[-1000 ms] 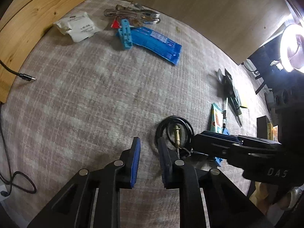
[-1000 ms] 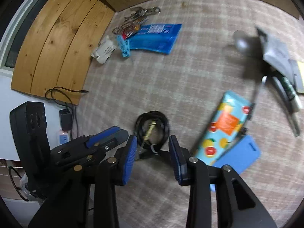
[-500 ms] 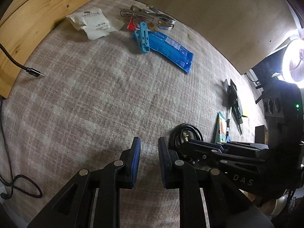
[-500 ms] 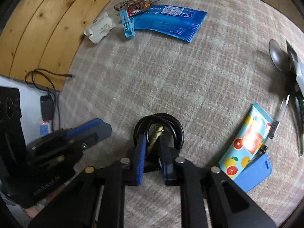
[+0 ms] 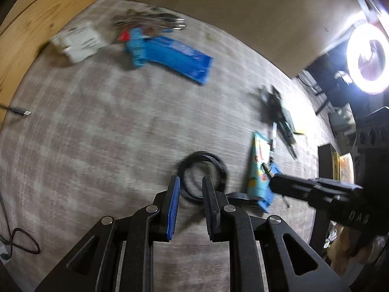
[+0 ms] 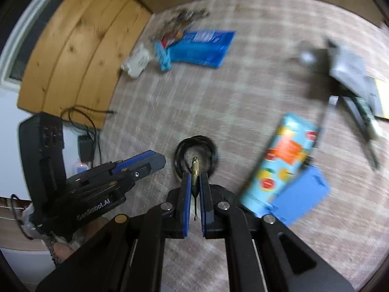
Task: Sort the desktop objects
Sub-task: 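Grasp the gold metal pin beside the cable with the right tool, then carry the gold pin into the black box and open the right tool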
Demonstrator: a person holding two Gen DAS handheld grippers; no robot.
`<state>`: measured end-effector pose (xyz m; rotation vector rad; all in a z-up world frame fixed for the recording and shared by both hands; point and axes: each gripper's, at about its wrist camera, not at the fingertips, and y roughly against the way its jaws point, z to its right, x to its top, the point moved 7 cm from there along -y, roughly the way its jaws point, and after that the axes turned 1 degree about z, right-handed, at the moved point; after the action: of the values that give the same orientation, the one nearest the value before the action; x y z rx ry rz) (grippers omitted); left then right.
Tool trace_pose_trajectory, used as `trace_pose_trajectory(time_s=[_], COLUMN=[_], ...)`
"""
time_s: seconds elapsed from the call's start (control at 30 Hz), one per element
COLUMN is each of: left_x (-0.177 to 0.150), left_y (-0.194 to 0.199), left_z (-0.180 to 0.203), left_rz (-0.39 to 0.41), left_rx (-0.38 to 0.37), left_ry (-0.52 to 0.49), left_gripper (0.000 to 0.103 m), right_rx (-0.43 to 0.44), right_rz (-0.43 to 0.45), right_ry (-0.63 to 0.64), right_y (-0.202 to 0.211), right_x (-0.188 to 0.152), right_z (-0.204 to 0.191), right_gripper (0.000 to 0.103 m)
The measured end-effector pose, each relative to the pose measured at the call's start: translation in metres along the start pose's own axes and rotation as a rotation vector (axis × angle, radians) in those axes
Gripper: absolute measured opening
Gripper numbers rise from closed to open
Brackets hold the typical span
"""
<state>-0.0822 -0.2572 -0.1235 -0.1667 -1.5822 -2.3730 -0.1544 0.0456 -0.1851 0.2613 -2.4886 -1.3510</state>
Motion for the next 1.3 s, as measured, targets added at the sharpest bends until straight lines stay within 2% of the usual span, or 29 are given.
trace_pose_trajectory(time_s=[0.17,0.3,0.53,0.77,1.0,1.3], left_x=[-0.002,-0.004,-0.017,-0.027,-0.03,-0.024], left_y=[-0.019,-0.037,-0.051,-0.049,-0.046,-0.034], left_z=[0.049,0.088,0.122,0.139,0.141,0.136], left_rz=[-0.062,-0.097,-0.129,-0.133,-0.129,-0.1], left_rx=[0.0,0.048,0.041,0.026,0.014,0.01], left_ry=[-0.12,-0.254,-0.334,-0.378,-0.38,-0.355], left_gripper=[0.017,0.017,0.017,0.017,0.017,0.017], right_rx=[-0.051,-0.074,-0.107,-0.116,-0.155,-0.316], right_rz=[0.068,0.103,0.152,0.214,0.354,0.531], right_ry=[-0.051,-0.104,-0.172,-0.234,-0.285,-0.492], right_y=[0.032,0.047,0.065,0.096,0.17,0.279], right_x=[-0.002,-0.011,-0.033,-0.059,-0.103,-0.176], right_z=[0.035,0.058,0.09,0.115,0.137,0.226], right_gripper=[0.007,0.007,0.007,0.007,0.007,0.007])
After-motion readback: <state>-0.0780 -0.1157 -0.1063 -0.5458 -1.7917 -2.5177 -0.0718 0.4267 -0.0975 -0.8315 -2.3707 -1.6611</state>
